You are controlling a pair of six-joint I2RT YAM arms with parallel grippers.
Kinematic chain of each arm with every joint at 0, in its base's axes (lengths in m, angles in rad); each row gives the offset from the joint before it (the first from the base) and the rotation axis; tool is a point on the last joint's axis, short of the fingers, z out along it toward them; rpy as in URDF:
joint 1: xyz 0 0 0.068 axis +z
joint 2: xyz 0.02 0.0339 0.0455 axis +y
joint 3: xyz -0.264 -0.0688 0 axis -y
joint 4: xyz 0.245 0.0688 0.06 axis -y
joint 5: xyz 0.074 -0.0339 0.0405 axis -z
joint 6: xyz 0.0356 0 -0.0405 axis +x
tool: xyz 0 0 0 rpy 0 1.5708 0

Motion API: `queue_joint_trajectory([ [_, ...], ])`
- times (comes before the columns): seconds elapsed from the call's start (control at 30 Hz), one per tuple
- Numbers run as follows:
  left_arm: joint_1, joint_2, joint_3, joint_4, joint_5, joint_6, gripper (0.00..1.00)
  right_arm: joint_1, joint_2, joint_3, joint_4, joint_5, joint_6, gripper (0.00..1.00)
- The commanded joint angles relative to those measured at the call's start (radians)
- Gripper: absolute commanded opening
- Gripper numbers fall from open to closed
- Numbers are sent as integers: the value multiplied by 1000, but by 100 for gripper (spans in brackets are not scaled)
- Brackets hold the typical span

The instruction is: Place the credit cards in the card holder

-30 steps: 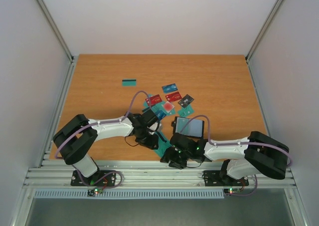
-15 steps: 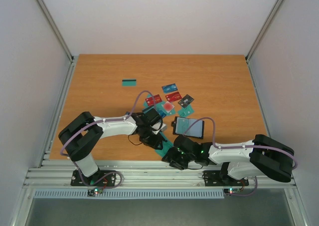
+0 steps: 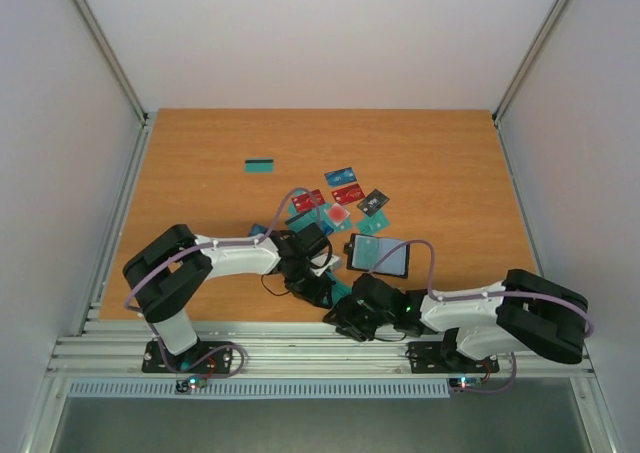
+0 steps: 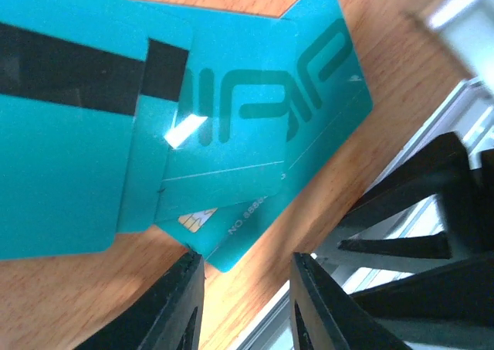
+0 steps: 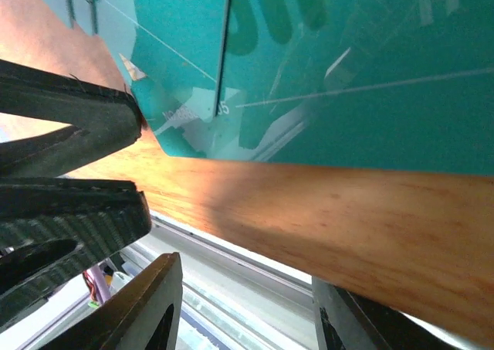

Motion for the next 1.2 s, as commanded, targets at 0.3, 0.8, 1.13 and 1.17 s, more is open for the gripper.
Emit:
queue_joint_trajectory([
  [0.3, -8, -54, 19, -50, -181, -107, 33, -29, -364, 191, -715, 248, -183, 51],
  [0.8, -8, -22, 21, 1, -142, -133, 33, -257, -78, 350, -749, 126, -555, 51],
  [1.13, -8, 16, 18, 30, -96, -119, 32, -257, 35, 317, -651, 42, -593, 50],
  [1.17, -9, 16, 12, 35, -90, -119, 33, -257, 35, 310, -648, 31, -594, 50],
])
